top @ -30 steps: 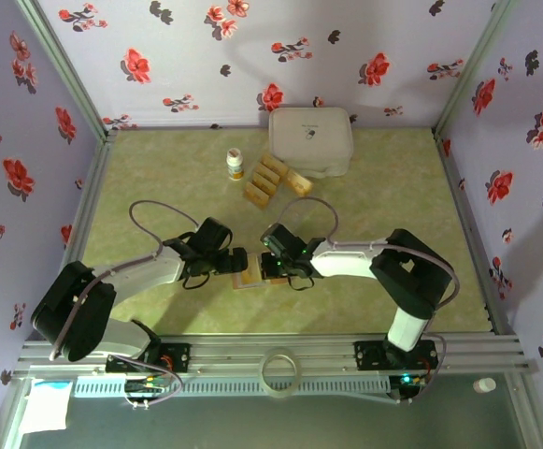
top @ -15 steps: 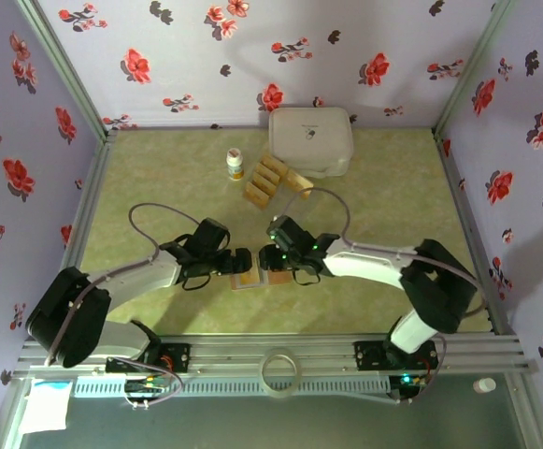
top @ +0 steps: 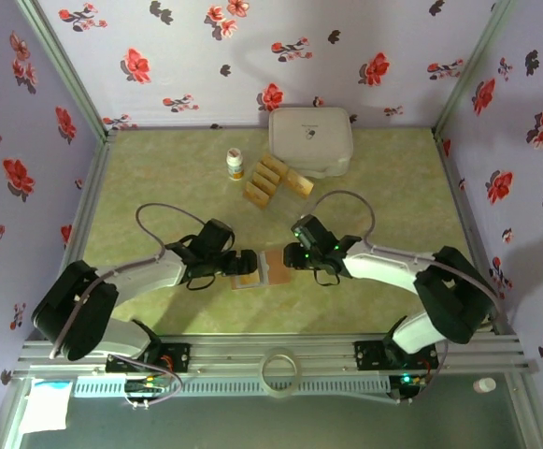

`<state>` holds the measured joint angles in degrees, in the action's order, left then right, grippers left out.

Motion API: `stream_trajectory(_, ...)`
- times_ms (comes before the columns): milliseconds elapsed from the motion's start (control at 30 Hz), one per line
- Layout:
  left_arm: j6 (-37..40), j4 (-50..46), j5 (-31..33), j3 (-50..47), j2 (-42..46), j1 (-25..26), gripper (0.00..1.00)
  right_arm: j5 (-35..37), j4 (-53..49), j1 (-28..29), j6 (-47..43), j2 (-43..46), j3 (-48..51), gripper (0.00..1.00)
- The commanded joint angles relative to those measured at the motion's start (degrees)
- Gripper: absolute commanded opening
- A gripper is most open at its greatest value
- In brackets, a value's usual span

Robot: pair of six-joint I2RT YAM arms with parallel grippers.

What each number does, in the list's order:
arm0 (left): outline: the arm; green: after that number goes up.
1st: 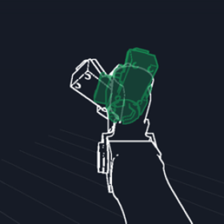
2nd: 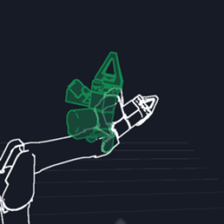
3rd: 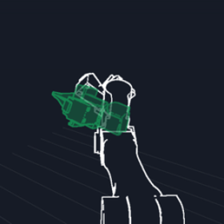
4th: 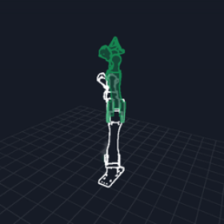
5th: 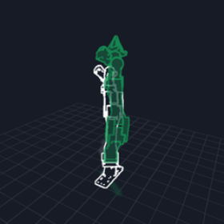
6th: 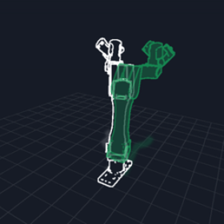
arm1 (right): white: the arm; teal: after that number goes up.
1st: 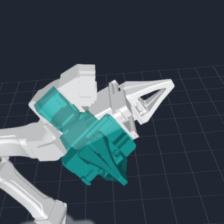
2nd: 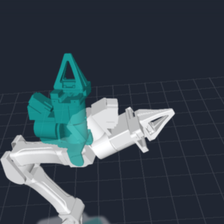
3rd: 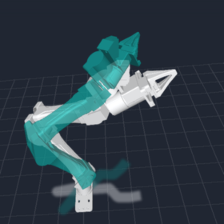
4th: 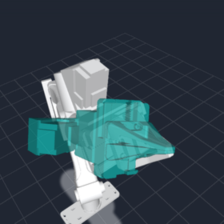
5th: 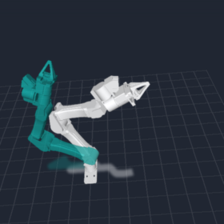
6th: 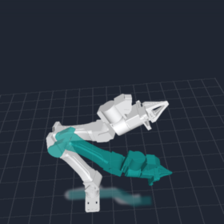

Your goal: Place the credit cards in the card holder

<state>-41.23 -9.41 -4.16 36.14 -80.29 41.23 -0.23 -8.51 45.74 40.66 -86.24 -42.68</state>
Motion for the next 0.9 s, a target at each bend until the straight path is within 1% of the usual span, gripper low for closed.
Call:
stream_trajectory(0, 0.63, 1.14, -0.58, 1.1, -1.64, 0.5, 1.0, -0.72, 3.23, -0.31, -0.23, -2.78, 0.45, 0.18)
stream_trajectory(67, 0.95, 1.58, -0.76, 1.35, -2.29, 0.61, 1.0, -1.16, 4.3, -0.31, 0.04, -3.35, 0.87, 0.06)
stream_trajectory(167, 1.44, 2.35, -1.25, 1.87, -3.39, 0.77, 1.0, -1.51, 5.24, -0.31, 0.45, -3.54, 1.7, 0.0)
stream_trajectory(467, 2.16, 4.31, -2.76, 3.65, -4.56, 1.57, 1.0, -2.91, 8.74, -0.21, 2.4, -4.87, 3.62, 0.0)
stream_trajectory(733, 1.57, 4.03, -3.22, 3.95, 2.1, 2.02, 1.0, -3.72, 10.7, -0.29, 2.93, -7.13, 3.56, 0.0)
stream_trajectory(867, 0.26, 5.48, -4.01, 5.0, 4.43, 3.36, 1.0, -4.05, 11.22, -0.24, 3.04, -7.89, 3.19, 0.0)
